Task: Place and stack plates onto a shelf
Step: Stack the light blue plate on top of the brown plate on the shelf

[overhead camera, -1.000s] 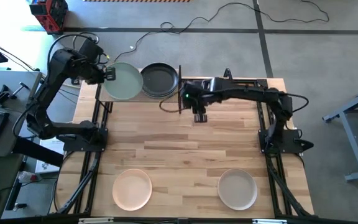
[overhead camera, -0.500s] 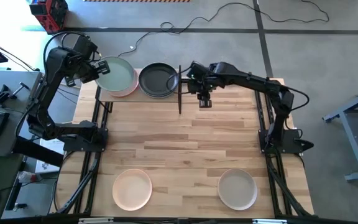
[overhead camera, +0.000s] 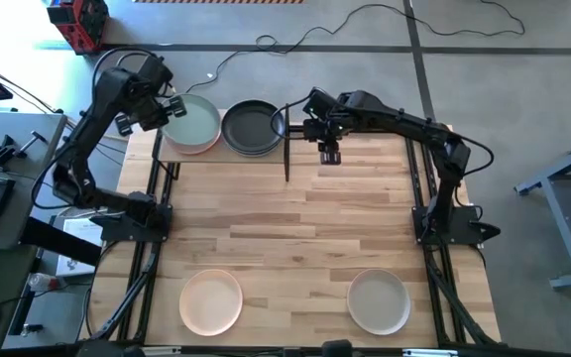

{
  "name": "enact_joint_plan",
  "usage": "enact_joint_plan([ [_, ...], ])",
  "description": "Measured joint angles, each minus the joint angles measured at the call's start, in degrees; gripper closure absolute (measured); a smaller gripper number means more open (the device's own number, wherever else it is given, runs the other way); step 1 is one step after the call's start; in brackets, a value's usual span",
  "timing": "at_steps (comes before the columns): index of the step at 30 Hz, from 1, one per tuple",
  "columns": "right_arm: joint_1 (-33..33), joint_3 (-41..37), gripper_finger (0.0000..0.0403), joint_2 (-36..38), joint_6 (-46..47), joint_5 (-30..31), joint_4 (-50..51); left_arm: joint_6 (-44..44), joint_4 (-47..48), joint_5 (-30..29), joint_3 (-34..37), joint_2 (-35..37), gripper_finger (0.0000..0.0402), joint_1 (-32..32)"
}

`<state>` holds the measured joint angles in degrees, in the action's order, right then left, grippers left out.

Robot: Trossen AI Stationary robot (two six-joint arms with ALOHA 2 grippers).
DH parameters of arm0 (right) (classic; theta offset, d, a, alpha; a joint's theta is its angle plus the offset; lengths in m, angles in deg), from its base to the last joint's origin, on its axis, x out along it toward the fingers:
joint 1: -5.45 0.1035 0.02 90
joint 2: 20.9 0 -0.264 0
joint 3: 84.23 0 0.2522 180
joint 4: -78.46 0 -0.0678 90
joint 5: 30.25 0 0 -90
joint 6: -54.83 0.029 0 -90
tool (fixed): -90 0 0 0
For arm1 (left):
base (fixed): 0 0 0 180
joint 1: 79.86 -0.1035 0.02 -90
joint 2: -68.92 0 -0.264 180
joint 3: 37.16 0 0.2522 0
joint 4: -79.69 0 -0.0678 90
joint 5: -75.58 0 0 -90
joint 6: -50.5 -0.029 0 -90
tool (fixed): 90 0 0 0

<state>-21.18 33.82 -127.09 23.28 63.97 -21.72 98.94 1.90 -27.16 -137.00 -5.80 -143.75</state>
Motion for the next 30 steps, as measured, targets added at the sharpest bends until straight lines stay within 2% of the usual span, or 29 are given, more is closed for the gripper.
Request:
enact_joint_plan([
  [18, -0.1, 0.0, 0.0242, 0.0, 0.0, -0.2, 1.1, -0.3, 1.3, -1.7, 0.0, -5.6, 0.0399, 0.2],
  [22, -0.1, 0.0, 0.0242, 0.0, 0.0, -0.2, 1.3, -0.6, 1.7, -3.6, 0.0, -5.2, 0.0399, 0.1],
  [30, -0.1, 0.0, 0.0242, 0.0, -0.4, -0.2, 1.3, -0.7, 1.6, -3.6, 0.0, -4.8, 0.0399, -1.3],
])
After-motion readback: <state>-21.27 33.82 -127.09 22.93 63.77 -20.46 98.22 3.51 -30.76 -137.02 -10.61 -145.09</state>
